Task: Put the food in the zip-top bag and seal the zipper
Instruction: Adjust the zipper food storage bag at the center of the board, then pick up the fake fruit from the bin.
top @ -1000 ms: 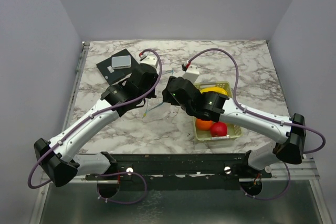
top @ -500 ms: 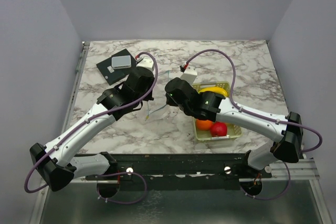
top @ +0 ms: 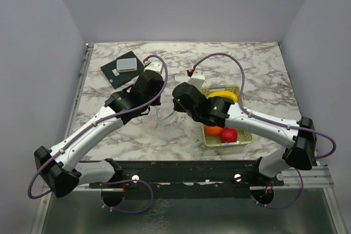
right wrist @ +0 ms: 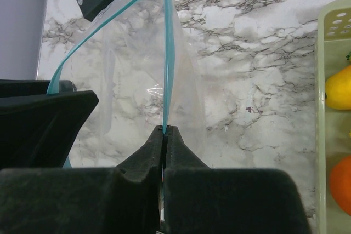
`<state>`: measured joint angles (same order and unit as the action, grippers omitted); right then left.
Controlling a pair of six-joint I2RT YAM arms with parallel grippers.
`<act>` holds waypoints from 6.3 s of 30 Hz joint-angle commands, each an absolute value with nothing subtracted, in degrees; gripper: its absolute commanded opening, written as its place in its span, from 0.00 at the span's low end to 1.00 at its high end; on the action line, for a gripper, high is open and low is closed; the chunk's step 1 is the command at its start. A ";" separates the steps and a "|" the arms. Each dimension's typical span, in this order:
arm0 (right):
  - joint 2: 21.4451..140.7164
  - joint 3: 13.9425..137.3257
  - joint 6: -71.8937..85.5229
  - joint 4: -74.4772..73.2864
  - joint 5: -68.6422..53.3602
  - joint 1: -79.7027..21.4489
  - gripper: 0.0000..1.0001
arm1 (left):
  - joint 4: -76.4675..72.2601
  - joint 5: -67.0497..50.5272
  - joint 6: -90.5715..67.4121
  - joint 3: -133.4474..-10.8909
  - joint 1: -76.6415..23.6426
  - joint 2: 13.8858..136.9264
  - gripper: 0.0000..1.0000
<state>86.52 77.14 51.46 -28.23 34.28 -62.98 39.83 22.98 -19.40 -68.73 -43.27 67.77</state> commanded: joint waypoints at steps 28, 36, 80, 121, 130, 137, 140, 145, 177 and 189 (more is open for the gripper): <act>87.73 64.25 53.53 -23.34 34.46 -61.75 0.01 | 48.28 30.99 -14.50 -77.30 -43.75 71.32 0.00; 89.38 61.06 54.73 -21.28 32.63 -60.44 0.01 | 49.30 31.58 -13.72 -76.80 -43.68 69.80 0.00; 78.96 69.09 46.69 -28.08 34.02 -59.33 0.60 | 43.13 36.39 -15.03 -72.18 -46.03 75.05 0.00; 68.17 56.44 46.14 -43.22 35.43 -38.03 1.00 | 32.78 31.01 -15.41 -60.38 -47.27 69.85 0.00; 69.18 53.20 45.97 -40.30 32.33 -35.67 1.00 | 32.84 30.98 -15.21 -60.21 -47.24 70.05 0.00; 70.18 51.26 45.99 -37.80 30.47 -34.19 1.00 | 32.83 30.91 -15.23 -60.21 -47.28 70.06 0.00; 70.22 50.56 45.72 -36.70 29.56 -33.39 0.98 | 32.87 31.01 -15.23 -60.12 -47.26 69.96 0.00; 70.78 49.97 45.47 -35.06 28.08 -32.42 0.94 | 32.87 30.96 -15.24 -60.12 -47.22 70.04 0.00; 63.72 52.67 41.21 -36.61 23.36 -31.64 0.34 | 32.87 30.97 -14.68 -59.94 -47.35 70.58 0.00; 60.84 53.68 36.07 -28.34 6.93 -31.96 0.31 | 32.89 30.93 -14.52 -59.94 -47.37 70.34 0.00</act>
<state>61.58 51.75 38.41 -32.75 15.46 -32.12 33.45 31.07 -14.98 -60.47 -47.00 71.24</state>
